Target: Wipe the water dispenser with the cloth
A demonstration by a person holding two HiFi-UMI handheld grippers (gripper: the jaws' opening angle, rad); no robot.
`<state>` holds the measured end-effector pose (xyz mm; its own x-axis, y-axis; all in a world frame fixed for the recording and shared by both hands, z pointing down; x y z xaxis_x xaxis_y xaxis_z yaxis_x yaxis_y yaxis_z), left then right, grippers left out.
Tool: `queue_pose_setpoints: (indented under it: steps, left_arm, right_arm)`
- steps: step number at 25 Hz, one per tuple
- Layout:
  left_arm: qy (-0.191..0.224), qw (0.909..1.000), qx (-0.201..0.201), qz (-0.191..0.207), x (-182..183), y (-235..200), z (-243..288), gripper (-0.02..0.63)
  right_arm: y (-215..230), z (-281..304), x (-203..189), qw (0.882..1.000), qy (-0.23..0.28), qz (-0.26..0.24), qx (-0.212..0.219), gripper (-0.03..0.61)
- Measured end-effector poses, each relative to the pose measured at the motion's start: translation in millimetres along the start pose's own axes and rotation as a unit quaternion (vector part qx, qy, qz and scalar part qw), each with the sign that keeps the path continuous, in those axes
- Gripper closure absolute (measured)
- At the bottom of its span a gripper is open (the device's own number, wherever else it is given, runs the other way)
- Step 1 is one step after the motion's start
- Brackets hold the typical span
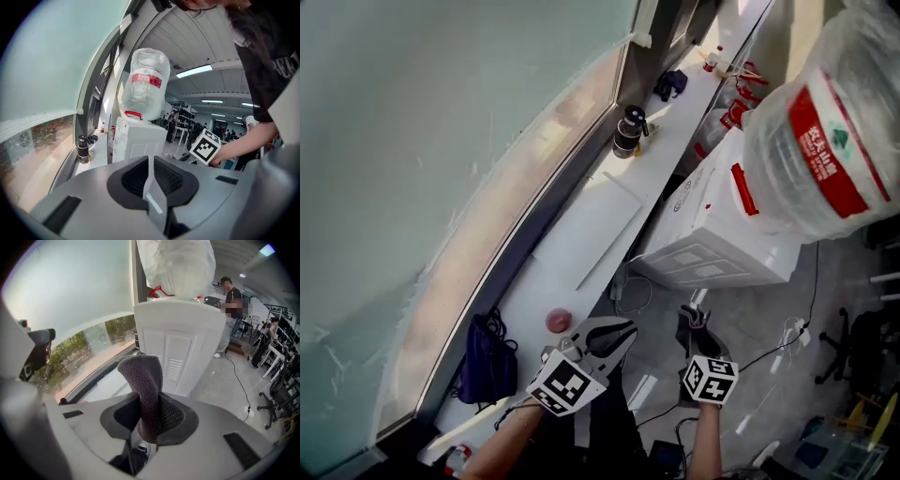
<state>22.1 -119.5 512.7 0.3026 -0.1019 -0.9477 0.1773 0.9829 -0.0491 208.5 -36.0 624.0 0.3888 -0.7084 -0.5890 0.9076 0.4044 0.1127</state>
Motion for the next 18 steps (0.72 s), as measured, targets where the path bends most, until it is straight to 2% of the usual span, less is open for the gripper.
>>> queue_pose_setpoints:
  steps: [8,18]
  left_arm:
    - [0.012,0.9999,0.004,0.009,49.2,5.8,-52.7,0.578]
    - [0.024,0.9980,-0.044,0.038,80.6,39.3,-97.2,0.578]
  right_arm:
    - [-38.6,-112.4,32.2,0.997,0.059,0.053,0.023,0.480]
    - [-70.1,-212.0,42.2,0.984,0.145,0.102,0.031,0.480]
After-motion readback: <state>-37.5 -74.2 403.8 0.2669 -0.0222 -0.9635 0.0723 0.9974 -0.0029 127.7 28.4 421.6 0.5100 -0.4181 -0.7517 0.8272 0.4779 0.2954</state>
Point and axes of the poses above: the fingertips, and each gripper's own axes: z forward along the fingers, y to its right, x out of its top, the point moved 2 cm from there along -z, backward along the fingers, and after that the axes turned 10 degrees about z, right-handed, at the moved point
